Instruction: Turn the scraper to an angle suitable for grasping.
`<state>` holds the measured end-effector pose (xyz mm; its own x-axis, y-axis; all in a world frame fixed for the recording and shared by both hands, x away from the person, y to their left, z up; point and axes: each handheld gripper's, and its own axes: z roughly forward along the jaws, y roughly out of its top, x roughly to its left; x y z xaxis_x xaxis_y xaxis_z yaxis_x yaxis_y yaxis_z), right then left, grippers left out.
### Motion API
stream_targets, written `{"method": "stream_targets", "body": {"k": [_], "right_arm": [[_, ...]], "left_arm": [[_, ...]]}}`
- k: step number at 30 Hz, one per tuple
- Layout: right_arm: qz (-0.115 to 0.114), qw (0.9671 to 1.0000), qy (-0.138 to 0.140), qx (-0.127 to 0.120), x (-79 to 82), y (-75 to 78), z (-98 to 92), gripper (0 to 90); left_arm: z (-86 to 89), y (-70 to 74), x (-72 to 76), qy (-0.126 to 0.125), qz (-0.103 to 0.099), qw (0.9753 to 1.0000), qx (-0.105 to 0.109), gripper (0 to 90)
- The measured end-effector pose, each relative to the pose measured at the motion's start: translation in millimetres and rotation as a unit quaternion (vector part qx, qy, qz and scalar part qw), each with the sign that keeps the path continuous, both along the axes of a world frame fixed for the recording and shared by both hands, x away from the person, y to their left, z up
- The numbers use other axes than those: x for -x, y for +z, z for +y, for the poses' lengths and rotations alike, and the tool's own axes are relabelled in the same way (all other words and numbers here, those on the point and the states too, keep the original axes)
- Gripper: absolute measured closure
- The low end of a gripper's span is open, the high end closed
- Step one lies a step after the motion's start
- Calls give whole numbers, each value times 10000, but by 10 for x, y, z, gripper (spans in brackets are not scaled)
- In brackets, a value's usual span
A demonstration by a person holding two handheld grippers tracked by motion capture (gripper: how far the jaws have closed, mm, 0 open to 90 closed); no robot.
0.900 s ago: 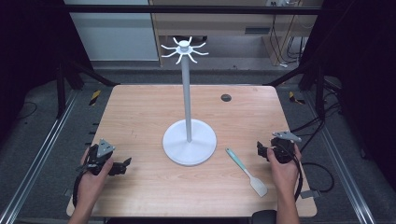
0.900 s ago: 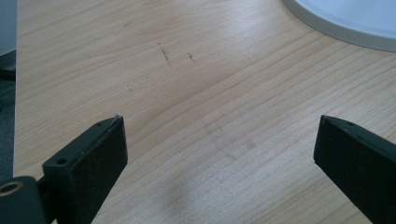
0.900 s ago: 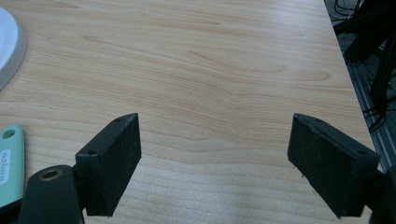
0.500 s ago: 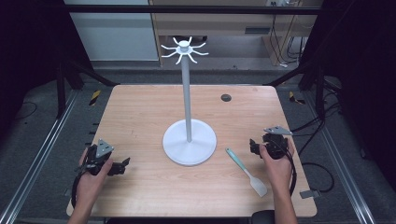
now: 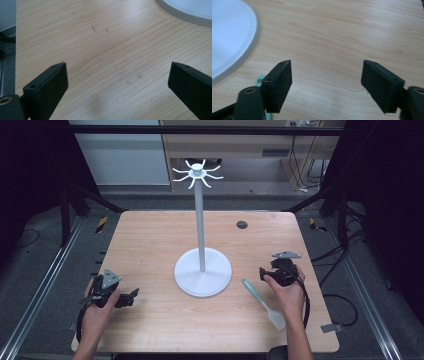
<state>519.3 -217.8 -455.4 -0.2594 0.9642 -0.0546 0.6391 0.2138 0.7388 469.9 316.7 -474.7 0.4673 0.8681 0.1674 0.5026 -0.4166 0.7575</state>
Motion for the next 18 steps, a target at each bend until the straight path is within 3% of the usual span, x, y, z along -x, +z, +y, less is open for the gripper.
{"method": "stream_targets", "body": {"k": [6, 18], "right_arm": [[128, 9995, 292, -3, 56, -72, 106, 455], [321, 9963, 782, 155, 104, -135, 180, 694]], "left_arm": [[-12, 4, -6, -33, 0, 10000, -3, 25], [-33, -2, -12, -76, 25, 10000, -25, 26]]}}
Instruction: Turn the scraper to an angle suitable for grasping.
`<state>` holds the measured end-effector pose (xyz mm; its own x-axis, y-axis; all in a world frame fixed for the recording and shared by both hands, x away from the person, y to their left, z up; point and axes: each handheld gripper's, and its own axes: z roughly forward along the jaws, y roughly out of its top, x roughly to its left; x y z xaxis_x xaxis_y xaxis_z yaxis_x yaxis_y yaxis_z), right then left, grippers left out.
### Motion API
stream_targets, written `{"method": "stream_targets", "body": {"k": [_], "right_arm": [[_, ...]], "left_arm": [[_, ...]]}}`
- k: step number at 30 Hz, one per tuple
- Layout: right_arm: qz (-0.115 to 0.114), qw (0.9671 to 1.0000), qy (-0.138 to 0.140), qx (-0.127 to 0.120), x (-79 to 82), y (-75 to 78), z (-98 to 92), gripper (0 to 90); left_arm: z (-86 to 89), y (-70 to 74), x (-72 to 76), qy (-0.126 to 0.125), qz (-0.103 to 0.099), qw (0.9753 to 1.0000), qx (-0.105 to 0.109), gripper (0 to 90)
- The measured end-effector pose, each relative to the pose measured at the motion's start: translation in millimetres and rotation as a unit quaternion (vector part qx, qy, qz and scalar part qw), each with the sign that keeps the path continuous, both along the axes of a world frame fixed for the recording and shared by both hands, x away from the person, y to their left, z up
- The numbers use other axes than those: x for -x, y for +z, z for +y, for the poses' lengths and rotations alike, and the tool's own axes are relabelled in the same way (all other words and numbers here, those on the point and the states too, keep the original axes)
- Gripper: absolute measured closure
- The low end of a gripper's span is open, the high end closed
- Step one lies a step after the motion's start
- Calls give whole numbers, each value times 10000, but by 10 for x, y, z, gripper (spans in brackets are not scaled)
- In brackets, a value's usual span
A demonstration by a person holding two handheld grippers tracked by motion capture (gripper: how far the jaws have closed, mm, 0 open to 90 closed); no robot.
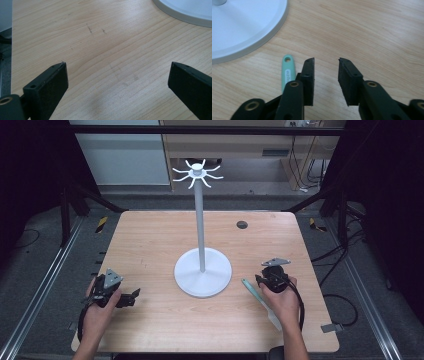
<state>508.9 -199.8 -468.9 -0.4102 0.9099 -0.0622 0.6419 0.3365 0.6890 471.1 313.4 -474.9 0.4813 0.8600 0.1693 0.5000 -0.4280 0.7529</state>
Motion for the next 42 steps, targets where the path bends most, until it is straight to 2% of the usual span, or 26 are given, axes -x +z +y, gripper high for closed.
{"method": "stream_targets", "body": {"k": [4, 8, 11, 21, 38, 42], "right_arm": [[168, 9996, 188, 106, 5, -30, 61, 783], [229, 9994, 233, 108, 4, -33, 107, 871], [304, 9991, 256, 125, 3, -39, 143, 894], [515, 9982, 242, 169, -45, -106, 212, 900], [663, 9973, 285, 107, -66, -139, 229, 900], [772, 9960, 449, -84, -52, -137, 252, 900]], "left_arm": [[1, 0, 0, 1, 1, 10000, 2, 26], [-1, -1, -1, -3, 1, 10000, -1, 26], [-5, -1, 1, -3, 2, 10000, 4, 26], [-8, -2, -1, -14, 11, 10000, -3, 26], [-16, -5, -2, -37, 23, 10000, -13, 27], [-16, -4, -1, -36, 22, 10000, -14, 27]]}}
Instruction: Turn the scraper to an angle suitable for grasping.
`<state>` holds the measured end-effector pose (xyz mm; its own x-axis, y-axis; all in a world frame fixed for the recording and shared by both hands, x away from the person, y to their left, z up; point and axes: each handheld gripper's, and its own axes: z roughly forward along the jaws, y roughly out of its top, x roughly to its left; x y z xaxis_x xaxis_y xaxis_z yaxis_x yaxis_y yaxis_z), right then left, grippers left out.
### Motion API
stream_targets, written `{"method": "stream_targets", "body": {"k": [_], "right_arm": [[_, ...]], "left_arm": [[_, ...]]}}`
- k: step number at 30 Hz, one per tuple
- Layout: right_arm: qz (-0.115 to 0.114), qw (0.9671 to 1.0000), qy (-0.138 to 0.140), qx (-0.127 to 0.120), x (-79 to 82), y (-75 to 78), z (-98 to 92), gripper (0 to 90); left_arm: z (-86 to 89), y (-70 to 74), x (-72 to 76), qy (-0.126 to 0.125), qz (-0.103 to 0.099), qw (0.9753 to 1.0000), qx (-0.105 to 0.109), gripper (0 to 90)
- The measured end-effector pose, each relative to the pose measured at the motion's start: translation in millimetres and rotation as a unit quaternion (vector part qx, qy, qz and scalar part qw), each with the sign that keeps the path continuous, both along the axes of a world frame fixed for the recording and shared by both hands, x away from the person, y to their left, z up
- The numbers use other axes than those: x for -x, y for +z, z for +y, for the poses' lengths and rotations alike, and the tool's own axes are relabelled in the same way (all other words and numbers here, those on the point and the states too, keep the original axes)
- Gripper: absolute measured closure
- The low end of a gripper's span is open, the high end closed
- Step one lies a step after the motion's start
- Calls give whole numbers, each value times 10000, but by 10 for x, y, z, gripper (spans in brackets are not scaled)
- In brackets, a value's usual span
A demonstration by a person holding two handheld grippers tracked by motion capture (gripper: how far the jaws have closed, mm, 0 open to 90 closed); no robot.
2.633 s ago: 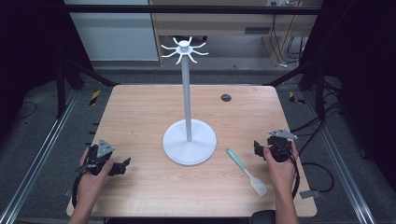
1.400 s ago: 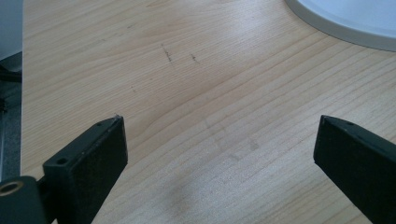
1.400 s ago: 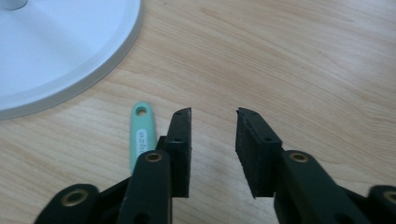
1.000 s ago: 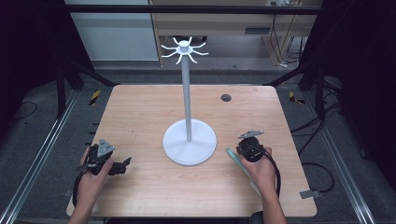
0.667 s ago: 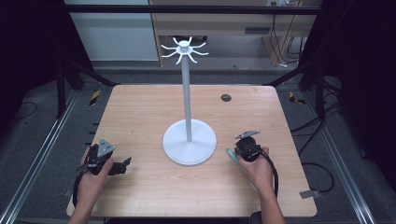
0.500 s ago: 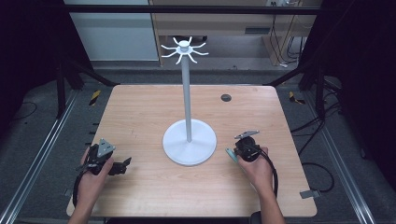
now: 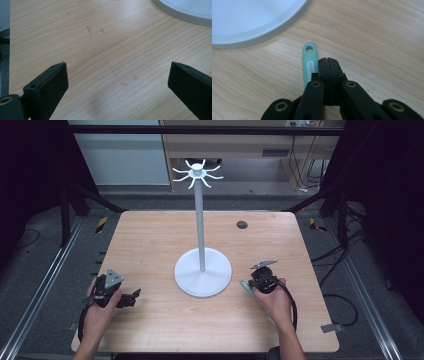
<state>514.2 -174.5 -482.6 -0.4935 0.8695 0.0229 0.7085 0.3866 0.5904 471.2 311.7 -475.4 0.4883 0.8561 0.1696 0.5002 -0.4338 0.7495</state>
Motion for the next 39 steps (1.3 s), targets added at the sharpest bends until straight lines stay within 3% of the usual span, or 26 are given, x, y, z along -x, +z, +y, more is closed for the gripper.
{"method": "stream_targets", "body": {"k": [11, 13, 21, 33, 39], "right_arm": [[263, 9979, 591, -83, 101, 20, 166, 900], [211, 9975, 674, 15, 115, 25, 187, 900], [26, 9973, 738, 29, 161, 88, 237, 900], [-72, 9957, 912, 146, 234, 190, 344, 900], [-59, 9941, 1029, 349, 220, 248, 406, 899]], "left_arm": [[-5, -4, 0, -17, 14, 10000, -19, 27], [-4, -3, 0, -13, 17, 10000, -19, 27], [-1, -2, 0, -8, 10, 10000, -8, 27], [18, 2, 9, 28, 13, 10000, 0, 27], [37, 3, 14, 71, 11, 10000, 34, 27]]}}
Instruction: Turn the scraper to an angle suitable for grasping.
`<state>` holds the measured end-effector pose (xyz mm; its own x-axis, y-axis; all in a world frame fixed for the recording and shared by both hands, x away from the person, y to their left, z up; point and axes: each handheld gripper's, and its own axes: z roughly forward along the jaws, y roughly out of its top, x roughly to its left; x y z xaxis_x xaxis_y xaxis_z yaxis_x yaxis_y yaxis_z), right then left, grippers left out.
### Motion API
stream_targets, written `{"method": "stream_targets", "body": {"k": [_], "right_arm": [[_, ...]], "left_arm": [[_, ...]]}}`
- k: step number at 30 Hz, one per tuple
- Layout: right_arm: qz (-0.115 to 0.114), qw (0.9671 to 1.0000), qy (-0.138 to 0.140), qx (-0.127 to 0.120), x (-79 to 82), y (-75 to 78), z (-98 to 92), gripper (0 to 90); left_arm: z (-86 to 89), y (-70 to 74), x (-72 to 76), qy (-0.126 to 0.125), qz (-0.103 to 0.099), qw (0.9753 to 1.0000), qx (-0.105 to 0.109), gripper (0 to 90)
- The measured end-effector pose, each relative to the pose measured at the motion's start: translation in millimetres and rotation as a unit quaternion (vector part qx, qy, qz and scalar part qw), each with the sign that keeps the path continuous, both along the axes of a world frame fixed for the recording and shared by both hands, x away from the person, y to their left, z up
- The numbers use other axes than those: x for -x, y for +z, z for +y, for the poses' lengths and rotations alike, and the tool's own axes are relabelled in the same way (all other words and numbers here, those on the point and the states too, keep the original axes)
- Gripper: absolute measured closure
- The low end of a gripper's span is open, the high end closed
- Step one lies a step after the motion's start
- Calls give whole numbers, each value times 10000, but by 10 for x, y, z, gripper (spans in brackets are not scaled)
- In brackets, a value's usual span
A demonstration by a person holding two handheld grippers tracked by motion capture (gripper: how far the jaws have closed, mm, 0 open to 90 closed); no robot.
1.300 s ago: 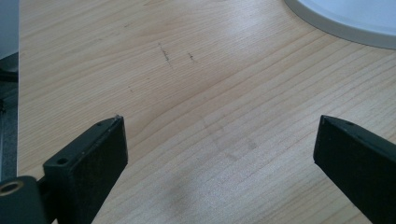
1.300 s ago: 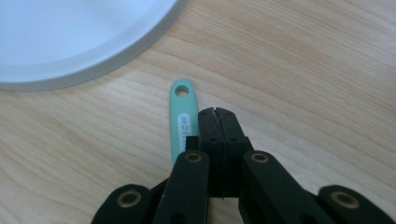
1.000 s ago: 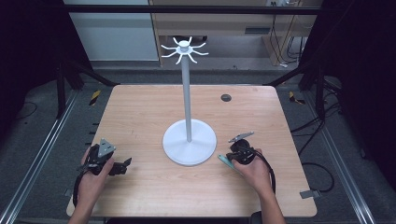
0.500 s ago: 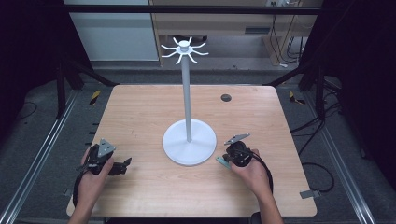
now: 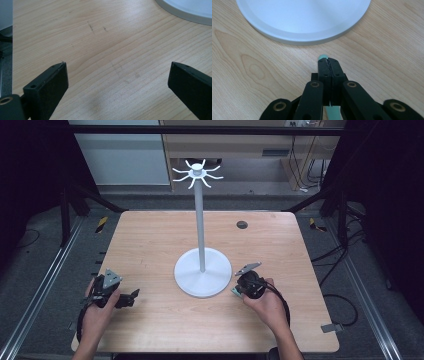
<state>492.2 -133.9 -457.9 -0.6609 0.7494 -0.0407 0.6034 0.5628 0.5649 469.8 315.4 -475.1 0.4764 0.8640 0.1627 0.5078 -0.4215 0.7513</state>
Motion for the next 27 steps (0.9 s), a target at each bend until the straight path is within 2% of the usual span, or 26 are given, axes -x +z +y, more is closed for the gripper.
{"method": "stream_targets", "body": {"k": [5, 6, 13, 27], "right_arm": [[29, 9998, 86, 153, 8, 32, 39, 894], [69, 9995, 148, 262, 12, 24, 42, 890], [185, 9985, 225, 458, 26, 22, 40, 862], [327, 9971, 303, 609, -15, 94, 81, 802]], "left_arm": [[4, 2, 5, -5, 8, 10000, -6, 27], [7, 2, 4, -4, 7, 10000, -7, 27], [7, 3, 7, 6, 7, 10000, 2, 27], [9, 3, 9, 10, 6, 10000, 23, 27]]}}
